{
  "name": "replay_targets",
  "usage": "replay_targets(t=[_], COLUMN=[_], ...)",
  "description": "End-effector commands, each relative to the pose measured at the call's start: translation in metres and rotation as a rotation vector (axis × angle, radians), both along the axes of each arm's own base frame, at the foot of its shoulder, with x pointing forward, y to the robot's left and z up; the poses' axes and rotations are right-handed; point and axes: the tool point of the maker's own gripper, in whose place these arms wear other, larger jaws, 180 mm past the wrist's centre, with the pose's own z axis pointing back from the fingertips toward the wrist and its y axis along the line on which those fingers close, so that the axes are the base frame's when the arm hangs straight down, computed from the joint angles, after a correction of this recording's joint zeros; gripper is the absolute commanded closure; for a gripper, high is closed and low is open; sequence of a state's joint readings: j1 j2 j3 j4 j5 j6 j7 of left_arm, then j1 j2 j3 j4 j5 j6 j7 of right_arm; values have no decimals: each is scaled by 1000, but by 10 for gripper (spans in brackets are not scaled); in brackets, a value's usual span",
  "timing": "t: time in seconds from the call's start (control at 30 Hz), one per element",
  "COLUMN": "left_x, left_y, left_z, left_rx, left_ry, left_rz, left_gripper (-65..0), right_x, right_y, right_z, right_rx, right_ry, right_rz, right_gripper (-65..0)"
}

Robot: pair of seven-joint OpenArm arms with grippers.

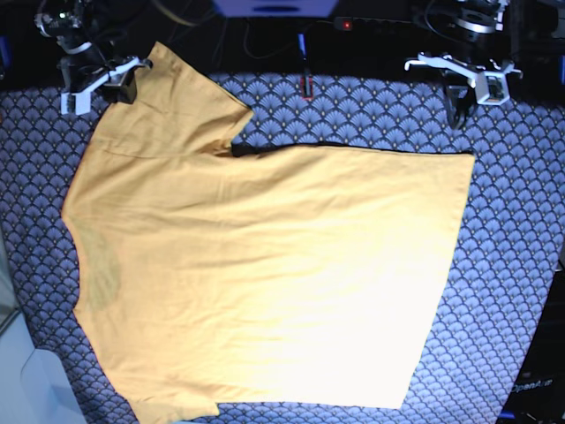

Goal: Fold the T-shirt properly
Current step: 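Grasp the sleeve edge with the right gripper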

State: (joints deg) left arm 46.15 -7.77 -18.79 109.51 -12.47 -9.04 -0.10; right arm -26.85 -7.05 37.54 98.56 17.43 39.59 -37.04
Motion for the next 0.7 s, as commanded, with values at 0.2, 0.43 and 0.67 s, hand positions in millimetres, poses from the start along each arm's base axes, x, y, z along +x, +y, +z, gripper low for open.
replay_targets(t=[0.2,0.43,0.67], left_x=[1,1,-2], left_y=[2,2,17], left_z=[10,9,-2], left_rx=[11,10,28], left_ry=[-35,-32,53], left_rz=[-1,2,33], left_gripper=[-30,-30,-30], right_x=[-8,2,9], right_y=[2,-5,-7], right_z=[-4,16,30], right_rx=[-6,-57,-89], right_ry=[44,-4,-40], right_rz=[20,31,43], right_gripper=[0,0,0])
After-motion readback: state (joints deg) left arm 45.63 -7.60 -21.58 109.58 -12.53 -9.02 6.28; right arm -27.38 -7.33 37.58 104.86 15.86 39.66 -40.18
